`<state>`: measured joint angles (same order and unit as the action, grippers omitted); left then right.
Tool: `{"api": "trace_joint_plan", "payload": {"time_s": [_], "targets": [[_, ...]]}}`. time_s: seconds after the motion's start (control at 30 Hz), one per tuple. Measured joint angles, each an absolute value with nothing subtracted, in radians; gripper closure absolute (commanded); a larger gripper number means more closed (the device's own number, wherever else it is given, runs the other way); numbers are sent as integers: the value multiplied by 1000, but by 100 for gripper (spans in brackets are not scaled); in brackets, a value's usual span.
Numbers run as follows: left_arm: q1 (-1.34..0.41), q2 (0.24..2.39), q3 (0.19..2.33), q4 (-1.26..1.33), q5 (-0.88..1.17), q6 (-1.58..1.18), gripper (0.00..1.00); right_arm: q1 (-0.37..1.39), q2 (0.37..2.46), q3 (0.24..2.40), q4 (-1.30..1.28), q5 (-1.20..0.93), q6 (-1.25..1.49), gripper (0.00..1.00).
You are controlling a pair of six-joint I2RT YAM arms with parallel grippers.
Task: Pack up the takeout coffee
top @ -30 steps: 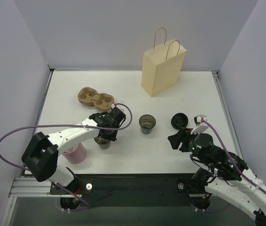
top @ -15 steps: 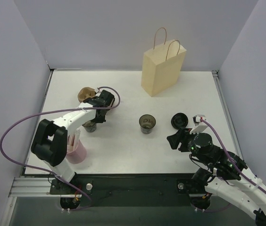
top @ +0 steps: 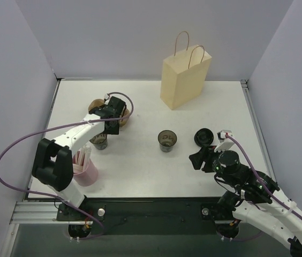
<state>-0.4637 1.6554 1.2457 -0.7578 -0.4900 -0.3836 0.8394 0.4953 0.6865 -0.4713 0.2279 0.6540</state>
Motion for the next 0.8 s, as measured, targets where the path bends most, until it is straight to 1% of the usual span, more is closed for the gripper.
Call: {"api": "trace_joint_plan", "payload": {"time_s": [0.07, 0.2, 0.3, 0.4, 0.53, 0.63, 0.8], "targets": [[-464, 1636, 1262, -764, -480, -378, 35, 839, 506, 688, -472, 231, 652, 46], [-470, 1551, 1298, -771, -439, -349, 21, 839, 553, 716, -475, 255, 641, 46], [-472, 1472, 1338, -769, -371, -321, 18, 839, 592, 743, -475, 286, 627, 46], [-473, 1396, 1365, -755, -264, -295, 15, 832, 647, 782, -477, 340, 599, 46], [-475, 1298, 1358, -709, -80, -265, 3, 774, 738, 861, -476, 371, 552, 45], [-477, 1218, 1297, -630, 65, -249, 3, 668, 812, 903, -471, 352, 523, 45], [-483, 1145, 1141, -508, 227, -228, 3, 453, 962, 914, -460, 276, 488, 46]]}}
